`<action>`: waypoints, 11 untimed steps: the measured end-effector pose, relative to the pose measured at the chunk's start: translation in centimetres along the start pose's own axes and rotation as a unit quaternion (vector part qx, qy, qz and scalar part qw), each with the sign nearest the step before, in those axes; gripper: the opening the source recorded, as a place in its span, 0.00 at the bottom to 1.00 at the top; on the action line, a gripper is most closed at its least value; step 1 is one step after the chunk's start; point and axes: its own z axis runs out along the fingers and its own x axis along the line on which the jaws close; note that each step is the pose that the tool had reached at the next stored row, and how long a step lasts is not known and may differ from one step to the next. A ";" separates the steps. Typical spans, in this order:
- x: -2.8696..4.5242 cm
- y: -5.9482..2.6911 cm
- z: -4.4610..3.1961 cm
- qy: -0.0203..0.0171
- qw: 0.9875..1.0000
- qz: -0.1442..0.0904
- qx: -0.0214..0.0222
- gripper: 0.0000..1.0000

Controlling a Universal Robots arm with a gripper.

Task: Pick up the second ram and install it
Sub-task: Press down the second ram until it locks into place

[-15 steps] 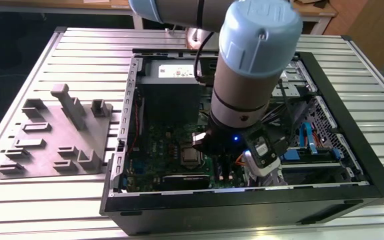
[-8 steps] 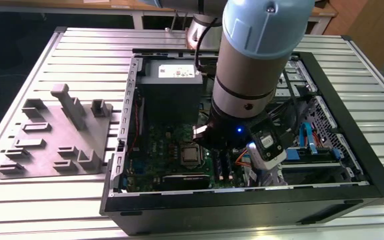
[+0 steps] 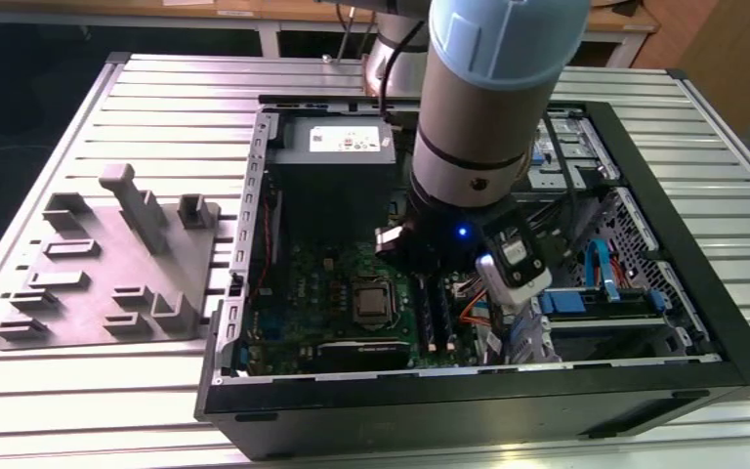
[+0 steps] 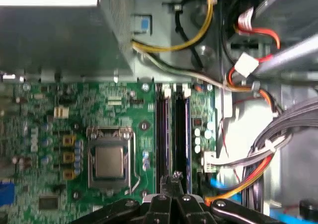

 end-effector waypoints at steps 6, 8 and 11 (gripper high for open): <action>-0.01 0.30 -0.57 0.000 1.000 0.000 0.000 0.10; -0.01 0.30 -0.59 0.000 1.000 0.000 0.000 0.10; -0.01 0.30 -0.60 0.000 1.000 0.000 0.000 0.10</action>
